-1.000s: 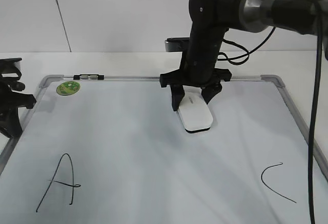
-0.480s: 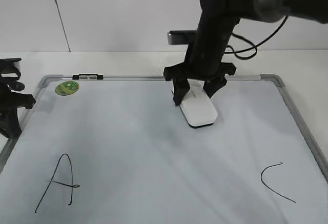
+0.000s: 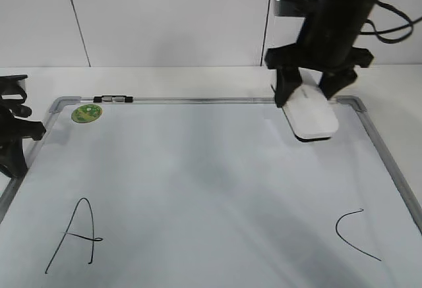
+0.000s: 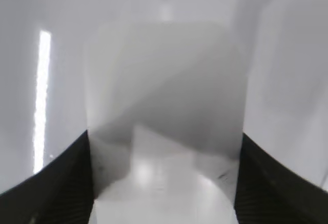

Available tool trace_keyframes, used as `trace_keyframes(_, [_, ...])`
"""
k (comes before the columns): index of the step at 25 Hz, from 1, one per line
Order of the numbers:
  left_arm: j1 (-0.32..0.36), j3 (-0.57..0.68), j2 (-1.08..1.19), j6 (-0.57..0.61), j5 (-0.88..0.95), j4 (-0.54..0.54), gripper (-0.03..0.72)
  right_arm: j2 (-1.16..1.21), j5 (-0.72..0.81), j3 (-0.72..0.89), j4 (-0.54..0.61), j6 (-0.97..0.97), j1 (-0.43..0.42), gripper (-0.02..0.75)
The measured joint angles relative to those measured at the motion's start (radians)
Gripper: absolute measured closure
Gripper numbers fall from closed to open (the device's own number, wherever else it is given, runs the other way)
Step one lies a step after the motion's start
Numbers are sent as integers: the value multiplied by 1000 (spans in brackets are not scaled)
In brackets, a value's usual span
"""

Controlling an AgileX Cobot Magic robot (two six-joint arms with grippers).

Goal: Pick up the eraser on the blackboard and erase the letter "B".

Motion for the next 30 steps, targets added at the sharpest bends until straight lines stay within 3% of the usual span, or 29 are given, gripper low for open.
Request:
trace_keyframes(8, [0,0,0,0,2,0,664,-174,0,344,-8,-35,-170,217])
trace_keyframes(13, [0,0,0,0,4,-9,664,-206,-36,494,-8,-90,-206,217])
trace_keyframes(30, [0,0,0,4,12,-18,664,-164,-200,519,-17,-110,-257,217])
